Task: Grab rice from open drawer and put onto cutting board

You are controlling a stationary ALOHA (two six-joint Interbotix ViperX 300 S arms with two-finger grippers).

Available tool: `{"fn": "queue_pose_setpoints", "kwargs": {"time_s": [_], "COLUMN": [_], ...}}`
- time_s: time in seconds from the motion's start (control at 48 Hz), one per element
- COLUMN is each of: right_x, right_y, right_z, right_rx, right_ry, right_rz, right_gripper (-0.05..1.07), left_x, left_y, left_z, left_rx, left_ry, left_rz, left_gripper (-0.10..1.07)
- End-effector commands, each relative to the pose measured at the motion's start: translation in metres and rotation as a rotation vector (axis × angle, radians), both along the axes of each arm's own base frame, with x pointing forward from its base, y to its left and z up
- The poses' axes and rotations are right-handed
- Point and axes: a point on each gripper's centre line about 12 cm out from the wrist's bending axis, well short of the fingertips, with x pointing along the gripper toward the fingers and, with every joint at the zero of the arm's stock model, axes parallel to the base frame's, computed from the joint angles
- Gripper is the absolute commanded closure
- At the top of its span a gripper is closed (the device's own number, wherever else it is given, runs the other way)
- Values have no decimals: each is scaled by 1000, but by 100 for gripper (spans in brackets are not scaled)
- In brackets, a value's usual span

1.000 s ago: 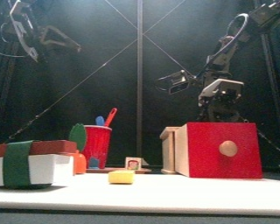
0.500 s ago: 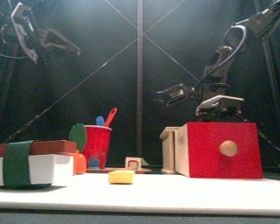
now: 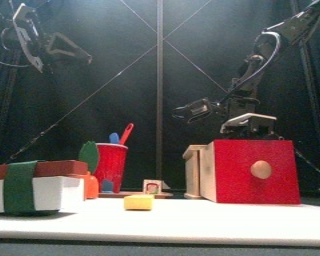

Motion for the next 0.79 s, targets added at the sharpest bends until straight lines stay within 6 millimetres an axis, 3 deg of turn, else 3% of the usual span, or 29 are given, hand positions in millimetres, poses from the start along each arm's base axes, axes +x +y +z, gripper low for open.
{"fn": "queue_pose_setpoints", "kwargs": {"time_s": [0.0, 0.458, 0.688, 0.771], "right_x": [4, -23, -30, -29], "right_y": [-1, -3, 18, 30], "right_z": [19, 123, 166, 168], "right_rx": [-8, -60, 72, 143], "right_ry": [-46, -133, -249, -238], "right_rz": [-4, -29, -132, -213], "right_gripper": [42, 42, 42, 42], "left_x": [2, 3, 2, 2], "left_y": [1, 5, 7, 7], "left_z": [11, 14, 14, 14], "left_rx": [3, 7, 12, 18], "left_ry": [-29, -33, -32, -33], "left_rz": [4, 20, 28, 27], "left_gripper": [96, 96, 96, 96]}}
